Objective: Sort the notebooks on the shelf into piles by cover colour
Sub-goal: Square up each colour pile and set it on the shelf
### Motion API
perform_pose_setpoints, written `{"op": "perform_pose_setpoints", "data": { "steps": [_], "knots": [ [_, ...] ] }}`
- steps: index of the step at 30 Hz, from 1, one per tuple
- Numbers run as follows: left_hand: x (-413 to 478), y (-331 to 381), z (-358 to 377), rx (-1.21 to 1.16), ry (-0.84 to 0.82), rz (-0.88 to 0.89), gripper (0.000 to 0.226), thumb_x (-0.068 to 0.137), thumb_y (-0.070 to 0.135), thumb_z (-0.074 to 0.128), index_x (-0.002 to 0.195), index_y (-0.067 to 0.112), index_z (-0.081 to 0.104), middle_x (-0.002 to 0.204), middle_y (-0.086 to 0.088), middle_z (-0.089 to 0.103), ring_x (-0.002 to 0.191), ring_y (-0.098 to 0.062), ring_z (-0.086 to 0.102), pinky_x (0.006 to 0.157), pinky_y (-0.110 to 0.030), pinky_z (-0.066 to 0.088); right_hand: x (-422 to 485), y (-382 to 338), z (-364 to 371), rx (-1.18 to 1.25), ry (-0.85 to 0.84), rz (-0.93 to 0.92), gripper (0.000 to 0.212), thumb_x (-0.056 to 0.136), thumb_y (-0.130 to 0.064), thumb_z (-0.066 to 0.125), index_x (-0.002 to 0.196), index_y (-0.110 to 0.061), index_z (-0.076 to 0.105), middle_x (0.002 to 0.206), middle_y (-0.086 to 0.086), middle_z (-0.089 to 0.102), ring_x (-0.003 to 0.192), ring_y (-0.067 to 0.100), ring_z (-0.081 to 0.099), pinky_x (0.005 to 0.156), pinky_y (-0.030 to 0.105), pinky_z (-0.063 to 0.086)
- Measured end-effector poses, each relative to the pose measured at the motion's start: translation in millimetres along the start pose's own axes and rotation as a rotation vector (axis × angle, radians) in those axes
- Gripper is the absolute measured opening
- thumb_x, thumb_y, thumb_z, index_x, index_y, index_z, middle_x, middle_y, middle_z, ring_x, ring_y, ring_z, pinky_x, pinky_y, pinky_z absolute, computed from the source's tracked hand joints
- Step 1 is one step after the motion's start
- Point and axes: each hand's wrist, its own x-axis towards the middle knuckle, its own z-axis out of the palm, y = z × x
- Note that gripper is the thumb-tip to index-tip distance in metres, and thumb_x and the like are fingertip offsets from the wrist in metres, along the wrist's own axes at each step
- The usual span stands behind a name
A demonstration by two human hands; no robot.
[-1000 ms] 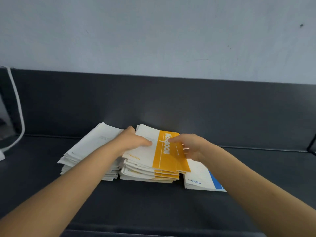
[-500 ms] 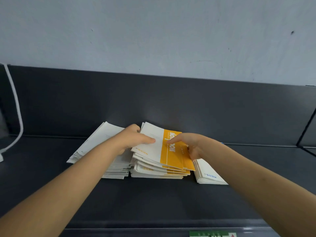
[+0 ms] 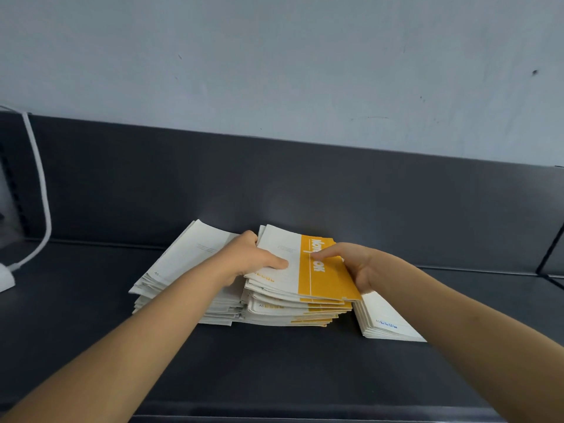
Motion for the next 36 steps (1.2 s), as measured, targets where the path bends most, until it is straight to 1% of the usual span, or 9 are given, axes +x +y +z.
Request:
{"op": "perform_pose_setpoints", "data": {
  "steps": [4,8,12,14,17,21,24,29,36],
  "knots": [
    [0.6,-1.1,-3.6,-0.033,-0.028,-0.015,0.057,0.072,0.028,0.085,0.119,0.013,0.056,0.112,0.0,0.068,0.097,-0.016,0.067,0.075,-0.027,0.055,0.7,5.4,3.6,0.07,-0.02,-0.03,0.086,0.048,-0.026,0.091,0.123,-0.015,0.051,0.112,0.017,0.064,0.1,0.041,0.063,0.092,0.054,0.049],
    [-2.8,1.2,-6.7,-0.098,-0.003,-0.023,0.057,0.073,0.033,0.084,0.115,0.014,0.05,0.109,-0.001,0.066,0.094,-0.017,0.066,0.07,-0.028,0.054,-5.6,2.0,9.9,0.131,-0.085,-0.177,0.057,0.072,-0.02,0.08,0.123,-0.015,0.056,0.105,0.015,0.07,0.09,0.036,0.068,0.073,0.049,0.056],
    [-5.6,8.4,-11.1,-0.284,-0.065,-0.047,0.063,0.067,0.035,0.087,0.118,0.009,0.06,0.105,-0.005,0.073,0.095,-0.022,0.071,0.09,-0.039,0.055,-20.8,-8.6,-0.7,0.144,-0.087,-0.295,0.034,0.081,-0.018,0.072,0.112,-0.015,0.059,0.094,0.012,0.072,0.078,0.031,0.07,0.062,0.041,0.059],
    [-12.8,23.2,-8.0,-0.421,-0.158,-0.05,0.049,0.074,0.034,0.081,0.114,0.009,0.068,0.102,-0.006,0.075,0.096,-0.024,0.072,0.095,-0.041,0.052,-30.5,-14.4,-16.4,0.15,-0.082,-0.354,0.039,0.078,-0.021,0.074,0.114,-0.016,0.059,0.095,0.012,0.073,0.08,0.032,0.071,0.064,0.042,0.058],
    [-21.0,57.9,8.4,-0.622,-0.291,-0.012,0.047,0.076,0.032,0.071,0.117,0.01,0.066,0.108,-0.012,0.073,0.099,-0.029,0.071,0.086,-0.041,0.054,-47.9,-18.6,-53.7,0.155,-0.075,-0.442,0.056,0.069,-0.028,0.077,0.121,-0.019,0.059,0.107,0.012,0.072,0.093,0.034,0.07,0.078,0.048,0.056],
    [-13.3,106.0,63.3,-0.654,-0.296,0.114,0.041,0.08,0.022,0.068,0.12,0.013,0.065,0.109,-0.011,0.073,0.104,-0.031,0.069,0.099,-0.048,0.049,-75.0,-8.8,-120.1,0.136,-0.04,-0.514,0.042,0.078,-0.026,0.07,0.118,-0.019,0.061,0.105,0.01,0.073,0.092,0.032,0.071,0.08,0.048,0.056],
    [-4.1,134.6,125.3,-0.622,-0.319,0.12,0.037,0.08,0.022,0.068,0.117,0.015,0.066,0.106,-0.01,0.074,0.103,-0.03,0.069,0.099,-0.047,0.05,-80.8,9.0,-180.9,0.111,0.017,-0.472,0.034,0.079,-0.028,0.069,0.112,-0.018,0.063,0.098,0.009,0.074,0.082,0.029,0.073,0.071,0.044,0.058],
    [17.0,162.9,241.5,-0.593,-0.406,-0.023,0.059,0.063,0.029,0.074,0.119,0.013,0.065,0.107,-0.013,0.073,0.102,-0.032,0.069,0.099,-0.05,0.05,-64.3,56.8,-281.0,0.095,0.102,-0.301,0.044,0.076,-0.032,0.075,0.115,-0.016,0.063,0.097,0.011,0.074,0.082,0.032,0.073,0.071,0.043,0.058],
    [37.9,176.6,318.1,-0.495,-0.401,-0.148,0.037,0.082,0.028,0.065,0.115,0.012,0.066,0.105,-0.015,0.074,0.1,-0.032,0.069,0.089,-0.041,0.054,-23.6,89.4,-354.5,0.095,0.063,-0.252,0.054,0.069,-0.03,0.081,0.118,-0.015,0.062,0.099,0.011,0.074,0.088,0.033,0.072,0.075,0.046,0.057]
  ]
}}
